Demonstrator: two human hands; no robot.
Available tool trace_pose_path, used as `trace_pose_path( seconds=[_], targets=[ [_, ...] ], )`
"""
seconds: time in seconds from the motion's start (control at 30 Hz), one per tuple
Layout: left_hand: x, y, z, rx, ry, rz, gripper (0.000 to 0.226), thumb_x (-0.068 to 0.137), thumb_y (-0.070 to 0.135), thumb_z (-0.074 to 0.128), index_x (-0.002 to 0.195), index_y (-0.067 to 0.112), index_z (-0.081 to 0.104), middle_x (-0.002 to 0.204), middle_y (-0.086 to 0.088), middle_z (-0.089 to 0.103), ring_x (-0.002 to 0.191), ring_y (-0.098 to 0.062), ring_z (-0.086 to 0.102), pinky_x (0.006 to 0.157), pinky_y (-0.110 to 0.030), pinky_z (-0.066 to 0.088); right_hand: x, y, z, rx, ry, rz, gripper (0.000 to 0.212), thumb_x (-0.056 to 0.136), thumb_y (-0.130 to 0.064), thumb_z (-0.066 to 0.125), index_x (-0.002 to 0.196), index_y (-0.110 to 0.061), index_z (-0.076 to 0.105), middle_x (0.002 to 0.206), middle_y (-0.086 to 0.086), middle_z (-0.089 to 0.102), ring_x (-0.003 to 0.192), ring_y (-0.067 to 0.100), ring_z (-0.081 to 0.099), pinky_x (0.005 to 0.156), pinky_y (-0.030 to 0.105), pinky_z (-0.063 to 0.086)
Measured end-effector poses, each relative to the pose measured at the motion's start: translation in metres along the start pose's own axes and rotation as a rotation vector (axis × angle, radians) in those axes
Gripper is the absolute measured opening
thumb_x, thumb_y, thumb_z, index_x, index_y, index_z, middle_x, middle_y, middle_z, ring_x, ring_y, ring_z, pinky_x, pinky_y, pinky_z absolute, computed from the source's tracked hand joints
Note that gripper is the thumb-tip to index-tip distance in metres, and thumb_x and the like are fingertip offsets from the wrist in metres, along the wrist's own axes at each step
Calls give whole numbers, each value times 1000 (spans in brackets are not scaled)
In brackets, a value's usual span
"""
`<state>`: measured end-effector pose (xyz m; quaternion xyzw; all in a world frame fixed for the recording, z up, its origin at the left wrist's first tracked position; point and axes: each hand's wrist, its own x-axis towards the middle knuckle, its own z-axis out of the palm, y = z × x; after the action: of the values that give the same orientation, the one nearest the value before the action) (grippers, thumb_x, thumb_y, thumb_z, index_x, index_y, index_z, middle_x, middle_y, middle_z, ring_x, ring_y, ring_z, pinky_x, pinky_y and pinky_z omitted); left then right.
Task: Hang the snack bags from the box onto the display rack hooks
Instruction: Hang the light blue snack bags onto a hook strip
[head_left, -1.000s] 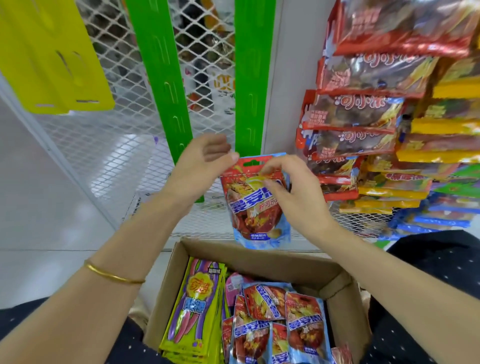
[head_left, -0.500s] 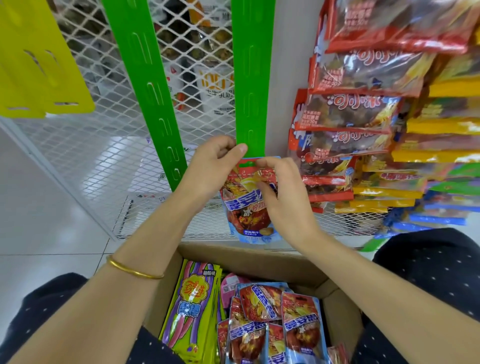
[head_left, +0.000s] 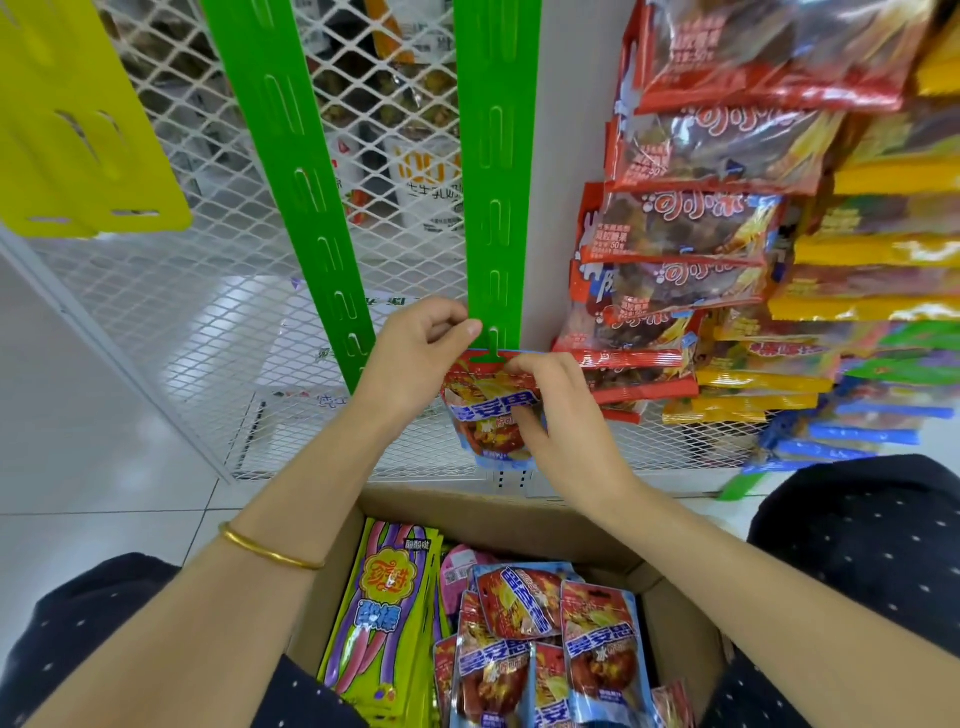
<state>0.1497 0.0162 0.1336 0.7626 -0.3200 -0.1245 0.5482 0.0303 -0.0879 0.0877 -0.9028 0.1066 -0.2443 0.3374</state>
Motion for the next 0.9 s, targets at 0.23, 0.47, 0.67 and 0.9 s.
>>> trace_pose_path(
  seconds=[0.23,0.47,0.67,0.9],
  targets=[
    [-10,-5,-1,136,35,39,21,90,12,58,111,16,60,106,4,63,98,-4,57,86,-18,43,-57,14,0,-255,11,29,41,79,5,58,118,-9,52,125,4,45,110,20,50,79,30,51],
    [-38,-19,-2,374,108,106,52,83,19,66,131,15,46,130,-5,44,123,-22,38,103,-44,36,-102,84,62,-258,-636,324,39,92,-17,53,130,-15,44,130,5,45,108,21,55,90,30,44],
    [-47,-30,-11,311,137,64,55,78,27,62,130,16,45,121,7,36,125,-20,38,103,-46,38,-137,125,122,-293,-937,439,55,80,-39,68,121,-9,48,121,10,53,112,26,52,87,34,43],
    [-45,-40,-24,255,176,6,54,80,27,61,130,19,43,128,4,39,126,-16,38,100,-43,42,-146,116,165,-526,-910,321,36,91,-40,54,104,-8,54,109,10,55,102,31,54,79,40,46]
  ],
)
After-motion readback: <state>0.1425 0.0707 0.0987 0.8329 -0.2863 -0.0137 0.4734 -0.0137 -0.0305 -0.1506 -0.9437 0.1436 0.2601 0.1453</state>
